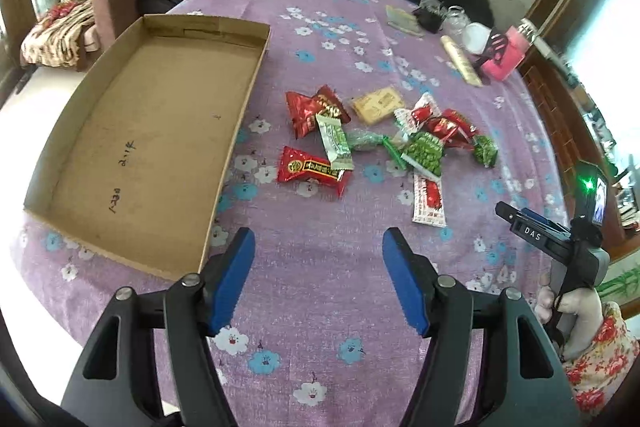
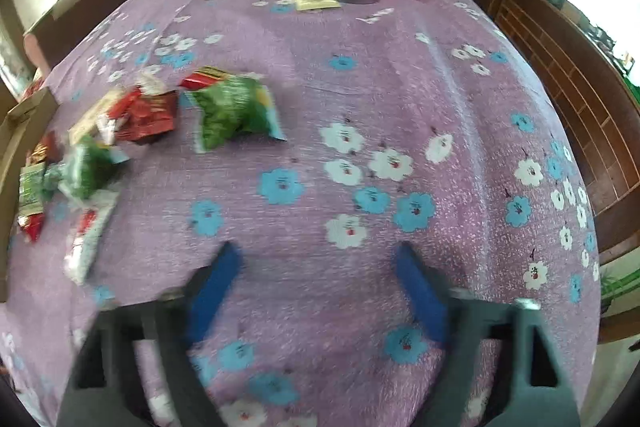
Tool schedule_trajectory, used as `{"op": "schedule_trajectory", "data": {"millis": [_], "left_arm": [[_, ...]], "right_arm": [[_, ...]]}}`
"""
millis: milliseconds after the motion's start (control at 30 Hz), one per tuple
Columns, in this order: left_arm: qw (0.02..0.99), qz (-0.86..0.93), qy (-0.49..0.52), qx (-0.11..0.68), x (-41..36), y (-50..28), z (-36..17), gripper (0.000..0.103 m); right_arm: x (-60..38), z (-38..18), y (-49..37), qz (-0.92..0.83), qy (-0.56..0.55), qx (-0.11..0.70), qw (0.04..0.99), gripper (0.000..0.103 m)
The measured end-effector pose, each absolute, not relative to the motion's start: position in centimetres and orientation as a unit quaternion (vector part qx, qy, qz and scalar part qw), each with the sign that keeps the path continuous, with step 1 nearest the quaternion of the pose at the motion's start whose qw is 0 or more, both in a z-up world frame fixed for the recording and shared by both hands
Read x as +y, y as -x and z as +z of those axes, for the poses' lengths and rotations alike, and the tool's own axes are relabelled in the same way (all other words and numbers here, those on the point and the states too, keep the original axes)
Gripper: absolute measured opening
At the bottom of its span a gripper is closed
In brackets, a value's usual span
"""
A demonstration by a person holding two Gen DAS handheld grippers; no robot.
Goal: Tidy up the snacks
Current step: 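Grasp the green candy with the left gripper while the right grasps the white-red packet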
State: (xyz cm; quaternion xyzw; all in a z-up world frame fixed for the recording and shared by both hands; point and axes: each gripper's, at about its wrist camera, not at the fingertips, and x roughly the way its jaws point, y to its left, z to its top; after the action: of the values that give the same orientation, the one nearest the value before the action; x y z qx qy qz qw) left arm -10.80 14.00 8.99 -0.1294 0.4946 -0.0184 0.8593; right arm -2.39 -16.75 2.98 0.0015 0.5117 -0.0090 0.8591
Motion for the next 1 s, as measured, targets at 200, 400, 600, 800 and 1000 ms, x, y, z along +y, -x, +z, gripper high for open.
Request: {"op": "schedule_trajectory", "data": {"millis": [200,400,600,800,1000], "left_arm": [[0.861,-0.046,0.124,0.491,15.1,10.6,9.4,0.067],[0.850,-0.074,0.136,0.503,16.6,9.1,9.2,0.048],[0.843,-0.100,0.138,0.510,16.9,8.2,8.8,0.037],[0.836,-0.111,0.152,0.515,16.8,6.0,8.6,0.038],[0.837,-0.112,0.128,0.520,14.5,2.5,7.5,0.038]], "right_arm": [[-12.0,5.8,2.4,0.047,0.001,0.496,0.867,0.062],[-7.9,5.1,0.1,0.079,-0.023,0.521,0.849,0.053],[-5.0,3.1,-0.6,0.090,-0.007,0.546,0.833,0.053],[-2.4,2.2,-0.4,0.081,0.027,0.543,0.835,0.038],[-3.4,2.6,0.1,0.092,0.012,0.542,0.835,0.023]]}}
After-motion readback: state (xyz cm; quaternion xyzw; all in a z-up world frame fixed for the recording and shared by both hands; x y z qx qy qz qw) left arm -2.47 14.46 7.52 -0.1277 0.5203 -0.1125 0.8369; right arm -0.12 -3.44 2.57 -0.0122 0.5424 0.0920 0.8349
